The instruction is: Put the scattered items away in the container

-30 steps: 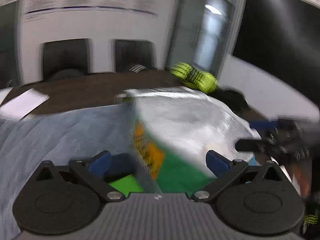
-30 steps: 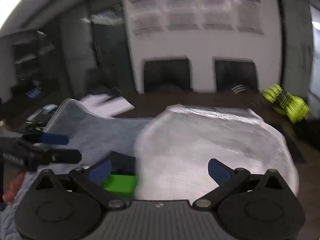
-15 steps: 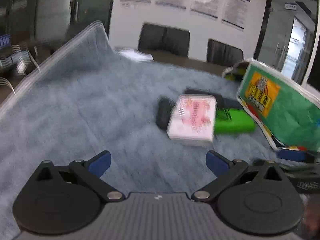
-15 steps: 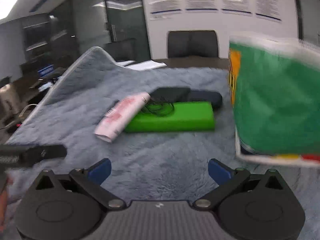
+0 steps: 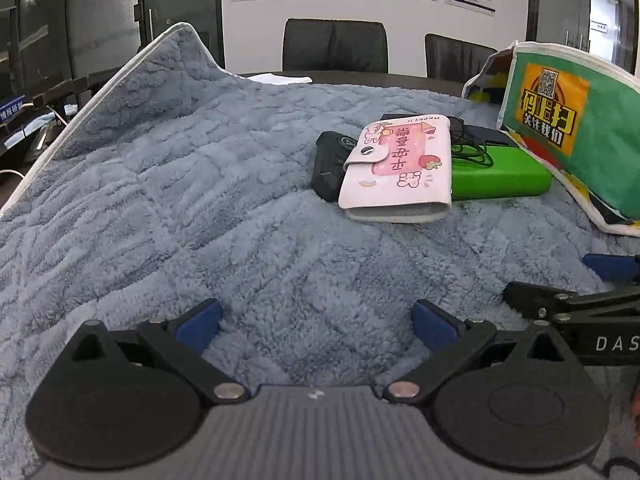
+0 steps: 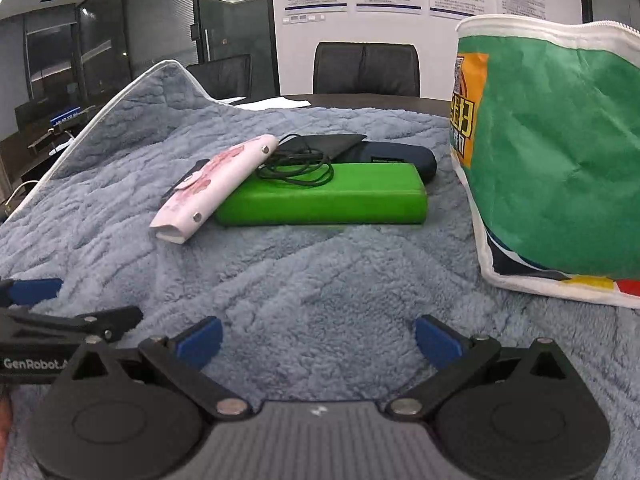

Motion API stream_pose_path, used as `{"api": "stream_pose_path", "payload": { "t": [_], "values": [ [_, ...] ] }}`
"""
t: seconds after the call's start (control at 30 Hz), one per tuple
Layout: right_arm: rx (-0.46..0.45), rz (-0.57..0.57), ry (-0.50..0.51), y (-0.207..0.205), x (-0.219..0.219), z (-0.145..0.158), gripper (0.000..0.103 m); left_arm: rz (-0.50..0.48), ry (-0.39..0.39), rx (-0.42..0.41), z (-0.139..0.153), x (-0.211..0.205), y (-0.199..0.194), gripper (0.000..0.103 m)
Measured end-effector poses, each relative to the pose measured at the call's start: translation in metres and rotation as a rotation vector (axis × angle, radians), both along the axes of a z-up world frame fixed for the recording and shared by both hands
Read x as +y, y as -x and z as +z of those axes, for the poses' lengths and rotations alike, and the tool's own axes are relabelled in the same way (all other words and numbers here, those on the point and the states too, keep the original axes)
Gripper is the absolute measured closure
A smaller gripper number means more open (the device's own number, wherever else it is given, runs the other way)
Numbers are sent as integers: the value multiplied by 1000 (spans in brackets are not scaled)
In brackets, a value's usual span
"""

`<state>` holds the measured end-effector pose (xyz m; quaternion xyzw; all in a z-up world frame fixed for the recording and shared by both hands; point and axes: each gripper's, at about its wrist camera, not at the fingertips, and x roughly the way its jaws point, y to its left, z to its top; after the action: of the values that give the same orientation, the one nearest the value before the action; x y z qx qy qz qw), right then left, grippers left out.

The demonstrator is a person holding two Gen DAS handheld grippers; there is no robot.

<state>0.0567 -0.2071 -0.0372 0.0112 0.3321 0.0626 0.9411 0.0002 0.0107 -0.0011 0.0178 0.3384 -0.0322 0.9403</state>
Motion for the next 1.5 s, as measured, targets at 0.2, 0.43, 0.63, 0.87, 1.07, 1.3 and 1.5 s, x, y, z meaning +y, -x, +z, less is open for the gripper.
{"api": "stream_pose_path", "payload": {
  "t": [0.2, 0.43, 0.63, 0.87, 1.07, 1.3, 1.5],
  "values": [
    [4, 1, 1, -2, 0, -1, 0, 1, -1, 1, 0, 0, 1, 0],
    [5, 1, 2, -2, 0, -1, 0, 1, -1, 1, 1, 0, 1, 0],
    [5, 1, 2, -2, 1, 0, 0, 1, 0, 0, 1, 0, 2, 0],
    [6, 1, 5, -2, 1, 0, 0, 0, 12, 3, 1, 1, 2, 0],
    [8, 1, 6, -3, 1, 0, 0, 1, 14, 4, 2, 1, 2, 0],
    [10, -1, 4, -3, 1, 0, 0, 1, 9, 4, 2, 0, 1, 0],
    [12, 5, 8, -3, 2, 1, 0, 1, 9, 4, 1, 0, 0, 0]
  ]
}}
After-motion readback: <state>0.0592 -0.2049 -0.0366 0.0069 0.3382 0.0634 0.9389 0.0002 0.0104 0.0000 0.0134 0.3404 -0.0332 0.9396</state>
